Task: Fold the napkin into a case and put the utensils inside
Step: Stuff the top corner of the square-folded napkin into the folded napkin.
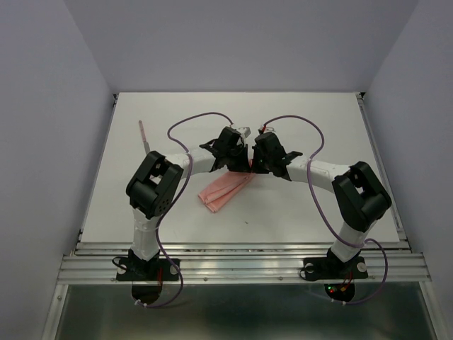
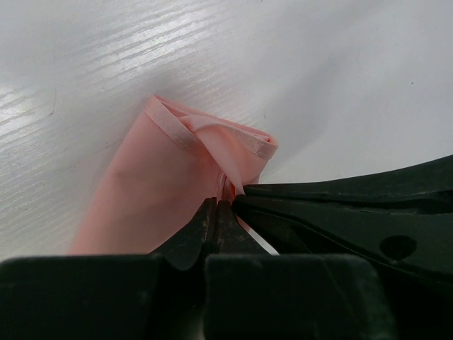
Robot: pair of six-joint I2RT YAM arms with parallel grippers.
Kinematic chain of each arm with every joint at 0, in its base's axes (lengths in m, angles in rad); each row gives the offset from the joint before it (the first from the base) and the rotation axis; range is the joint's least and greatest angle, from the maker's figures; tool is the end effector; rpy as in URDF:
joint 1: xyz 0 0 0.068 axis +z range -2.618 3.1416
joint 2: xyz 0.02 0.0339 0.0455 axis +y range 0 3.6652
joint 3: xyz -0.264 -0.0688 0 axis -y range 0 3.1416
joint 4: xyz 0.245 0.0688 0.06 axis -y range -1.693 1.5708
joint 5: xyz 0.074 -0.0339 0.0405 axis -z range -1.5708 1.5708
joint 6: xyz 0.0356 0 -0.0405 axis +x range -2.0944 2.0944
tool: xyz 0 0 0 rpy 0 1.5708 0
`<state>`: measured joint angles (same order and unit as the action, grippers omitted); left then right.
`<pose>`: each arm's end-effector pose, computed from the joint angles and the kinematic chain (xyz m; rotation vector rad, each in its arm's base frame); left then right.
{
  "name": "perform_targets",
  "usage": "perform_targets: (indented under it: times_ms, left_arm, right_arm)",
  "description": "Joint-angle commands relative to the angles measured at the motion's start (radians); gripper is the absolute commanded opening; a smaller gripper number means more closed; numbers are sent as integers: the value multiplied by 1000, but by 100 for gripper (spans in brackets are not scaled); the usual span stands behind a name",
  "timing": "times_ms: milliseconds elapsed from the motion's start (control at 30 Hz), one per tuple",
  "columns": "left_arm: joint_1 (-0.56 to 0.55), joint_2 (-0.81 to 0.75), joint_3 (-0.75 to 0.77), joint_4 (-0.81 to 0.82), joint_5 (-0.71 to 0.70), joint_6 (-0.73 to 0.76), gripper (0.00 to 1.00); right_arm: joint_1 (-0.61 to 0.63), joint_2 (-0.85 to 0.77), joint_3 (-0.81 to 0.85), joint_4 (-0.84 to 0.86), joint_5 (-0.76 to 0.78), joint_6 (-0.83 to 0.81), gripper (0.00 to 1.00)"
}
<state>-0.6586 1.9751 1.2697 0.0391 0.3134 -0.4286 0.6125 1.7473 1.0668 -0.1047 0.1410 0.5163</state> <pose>0.3366 -0.2743 0.1764 0.4512 2.3257 -0.9130 0.3071 0.2097 0.1887 -0.0449 2.3792 0.3852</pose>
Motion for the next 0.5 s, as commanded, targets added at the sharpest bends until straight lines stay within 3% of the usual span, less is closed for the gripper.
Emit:
perform_targets:
  times_ms: [0,467]
  left_arm:
    - [-1,-24,11,54,30,2,0]
    - [-10,51,42,88,56,-24,0]
  right_arm:
    - [12,-23,12,25,0,-1,1]
    - [12,-19,15,22,-1,-2,1]
